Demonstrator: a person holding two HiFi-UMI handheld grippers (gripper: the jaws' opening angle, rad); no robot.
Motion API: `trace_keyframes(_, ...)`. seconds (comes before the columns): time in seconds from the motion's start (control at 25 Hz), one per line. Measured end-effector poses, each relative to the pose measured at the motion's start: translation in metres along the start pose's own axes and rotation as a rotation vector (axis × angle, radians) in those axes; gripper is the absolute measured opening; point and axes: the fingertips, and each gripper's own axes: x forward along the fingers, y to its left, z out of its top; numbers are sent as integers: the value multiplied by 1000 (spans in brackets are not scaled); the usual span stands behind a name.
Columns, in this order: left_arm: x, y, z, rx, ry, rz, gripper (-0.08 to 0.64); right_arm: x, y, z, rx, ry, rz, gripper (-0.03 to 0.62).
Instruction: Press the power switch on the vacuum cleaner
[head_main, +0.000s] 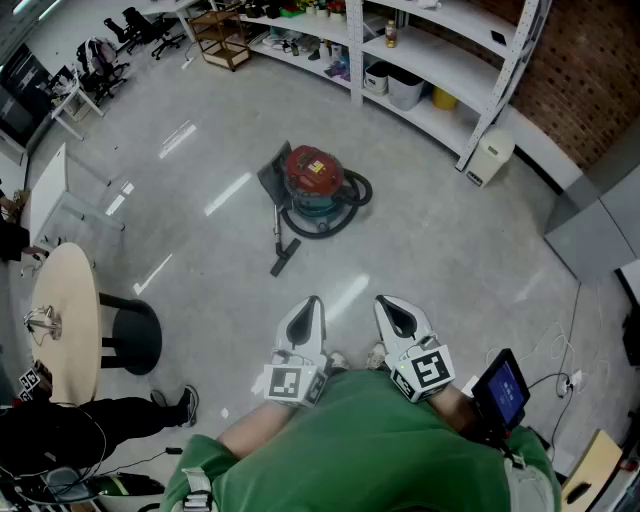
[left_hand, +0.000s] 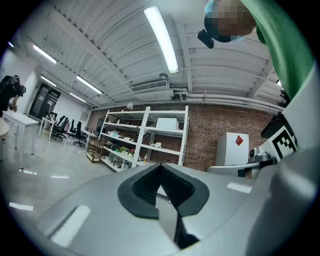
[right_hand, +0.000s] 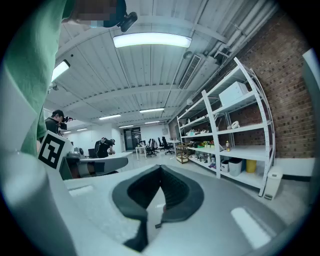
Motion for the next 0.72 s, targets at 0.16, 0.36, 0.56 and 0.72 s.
trace_keyframes(0.16, 0, -2, 3, 0, -2, -2, 8, -2, 0, 1, 2, -1, -1, 0)
trace_keyframes(0.36, 1, -1, 2, -1, -2, -3, 8, -1, -1, 1, 4, -5, -3, 0)
trace_keyframes(0.56, 2, -1, 3, -6, 3, -3, 8, -1, -3, 3, 16, -13, -13, 0)
trace_keyframes(0.72, 2, -1, 2, -5, 2, -2, 8, -2, -4, 2, 18, -16, -15, 0)
